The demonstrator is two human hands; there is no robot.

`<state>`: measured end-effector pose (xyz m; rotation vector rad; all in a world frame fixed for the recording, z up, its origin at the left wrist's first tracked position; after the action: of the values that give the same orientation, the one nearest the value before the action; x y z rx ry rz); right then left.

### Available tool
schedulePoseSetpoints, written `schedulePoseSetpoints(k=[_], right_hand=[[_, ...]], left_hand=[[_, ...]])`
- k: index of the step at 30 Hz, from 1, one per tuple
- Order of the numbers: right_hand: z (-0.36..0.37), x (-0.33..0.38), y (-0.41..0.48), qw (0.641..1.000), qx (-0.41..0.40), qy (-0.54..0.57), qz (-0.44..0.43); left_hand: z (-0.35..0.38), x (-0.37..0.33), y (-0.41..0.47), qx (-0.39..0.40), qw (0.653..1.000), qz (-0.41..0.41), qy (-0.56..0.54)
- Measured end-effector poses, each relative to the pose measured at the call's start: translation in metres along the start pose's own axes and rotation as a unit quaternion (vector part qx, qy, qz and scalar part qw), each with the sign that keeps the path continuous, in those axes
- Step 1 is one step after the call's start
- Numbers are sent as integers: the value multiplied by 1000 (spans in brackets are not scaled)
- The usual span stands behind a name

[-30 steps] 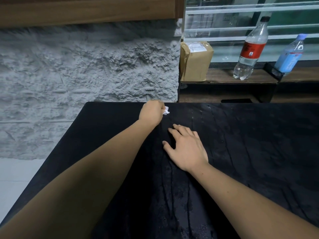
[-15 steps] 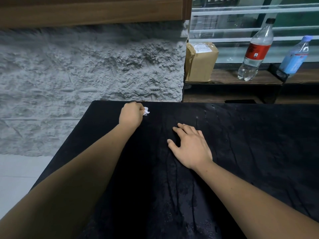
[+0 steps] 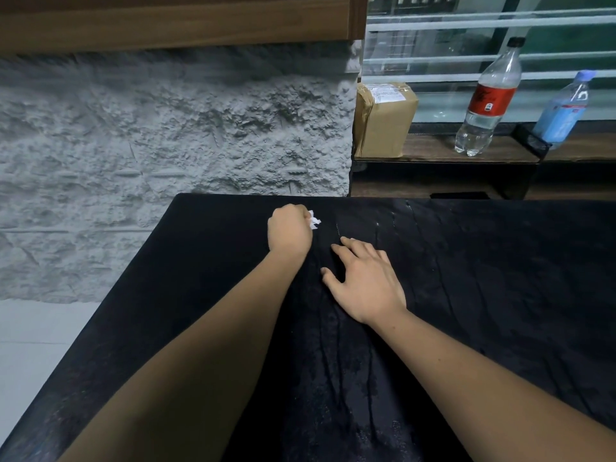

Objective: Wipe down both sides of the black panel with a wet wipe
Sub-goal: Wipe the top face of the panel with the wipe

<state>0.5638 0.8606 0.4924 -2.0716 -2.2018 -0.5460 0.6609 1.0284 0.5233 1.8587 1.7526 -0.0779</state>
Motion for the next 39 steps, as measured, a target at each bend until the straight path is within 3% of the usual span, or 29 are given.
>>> schedulePoseSetpoints(k=[11, 22, 39], right_hand=[[0, 0, 0, 1000, -5, -12, -12], [0, -2, 1, 1000, -1, 5, -5], [-1, -2, 0, 1000, 12, 6, 7]], left_hand=[[25, -51, 2, 41, 997, 70, 3], [15, -35, -1, 85, 989, 125, -2], [-36, 56, -32, 46, 998, 33, -2]])
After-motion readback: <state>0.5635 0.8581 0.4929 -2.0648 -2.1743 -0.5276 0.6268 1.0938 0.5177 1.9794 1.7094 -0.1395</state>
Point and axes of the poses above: each hand's wrist, its own y-axis towards the middle knuckle, its own z-axis out of the palm, x = y × z, the point moved 6 cm from there along y, towards the middle knuckle, and after that the axes turned 10 degrees about z, right-handed, at the moved point
